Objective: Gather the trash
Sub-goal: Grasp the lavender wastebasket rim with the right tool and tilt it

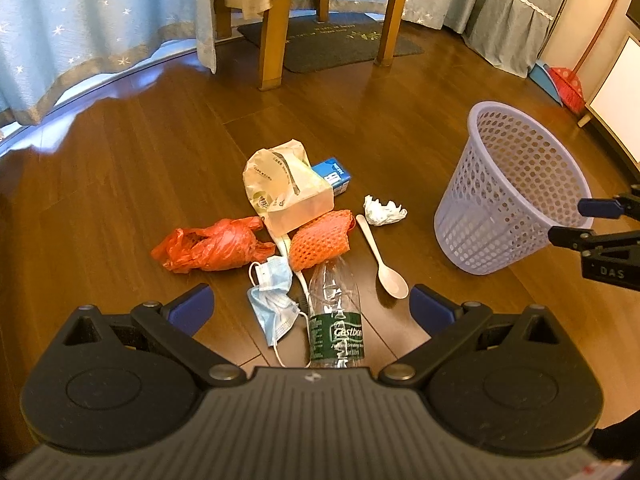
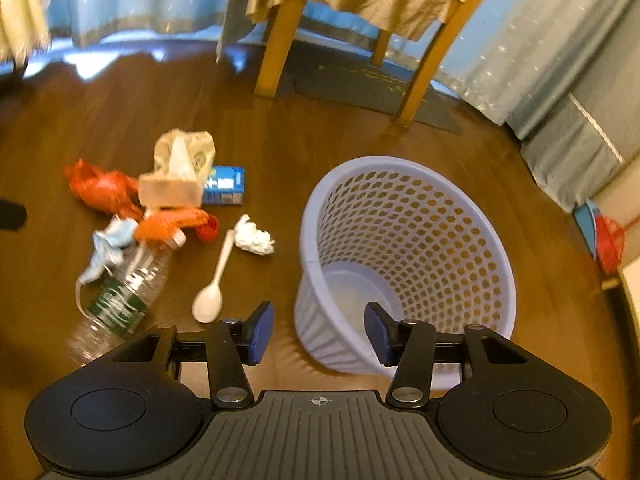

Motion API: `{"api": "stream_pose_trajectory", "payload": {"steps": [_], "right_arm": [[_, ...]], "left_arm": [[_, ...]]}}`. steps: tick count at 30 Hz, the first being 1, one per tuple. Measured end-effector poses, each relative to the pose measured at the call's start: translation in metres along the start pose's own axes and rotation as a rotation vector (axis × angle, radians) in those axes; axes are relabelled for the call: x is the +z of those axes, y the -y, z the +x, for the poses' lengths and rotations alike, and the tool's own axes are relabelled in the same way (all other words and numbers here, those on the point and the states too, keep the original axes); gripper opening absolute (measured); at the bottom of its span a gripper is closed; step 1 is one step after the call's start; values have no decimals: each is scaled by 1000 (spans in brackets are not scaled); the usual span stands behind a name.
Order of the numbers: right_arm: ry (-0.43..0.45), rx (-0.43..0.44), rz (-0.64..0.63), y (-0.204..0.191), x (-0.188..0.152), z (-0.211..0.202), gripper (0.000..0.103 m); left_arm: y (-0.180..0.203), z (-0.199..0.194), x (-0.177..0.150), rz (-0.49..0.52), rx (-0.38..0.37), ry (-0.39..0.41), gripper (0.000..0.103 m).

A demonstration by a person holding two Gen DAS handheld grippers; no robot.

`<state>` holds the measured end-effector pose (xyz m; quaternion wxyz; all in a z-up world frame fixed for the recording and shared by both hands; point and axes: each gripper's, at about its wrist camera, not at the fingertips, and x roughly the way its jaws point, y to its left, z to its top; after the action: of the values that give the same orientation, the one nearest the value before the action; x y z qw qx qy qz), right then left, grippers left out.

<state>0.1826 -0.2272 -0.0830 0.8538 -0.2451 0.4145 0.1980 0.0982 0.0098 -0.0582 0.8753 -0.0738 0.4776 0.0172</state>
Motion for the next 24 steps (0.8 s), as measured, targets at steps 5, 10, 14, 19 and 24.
{"api": "stream_pose_trajectory", "payload": {"steps": [5,10,14,19,24], "right_arm": [[-23,-5,-80,5,4,23,37],[-62,8,-85,8,5,41,29],[-59,3,-112,3,8,47,26],[-68,-3,-126,0,9,57,20],[-70,-19,-138,-2,10,62,17]], "left_arm": [[-3,13,3,-3,-8,-6,102],[-5,15,2,-21,-26,-15,102],[-4,15,3,-18,-35,-14,102],[-2,16,1,1,-47,-12,102],[-3,18,-1,11,-42,-18,102]]}}
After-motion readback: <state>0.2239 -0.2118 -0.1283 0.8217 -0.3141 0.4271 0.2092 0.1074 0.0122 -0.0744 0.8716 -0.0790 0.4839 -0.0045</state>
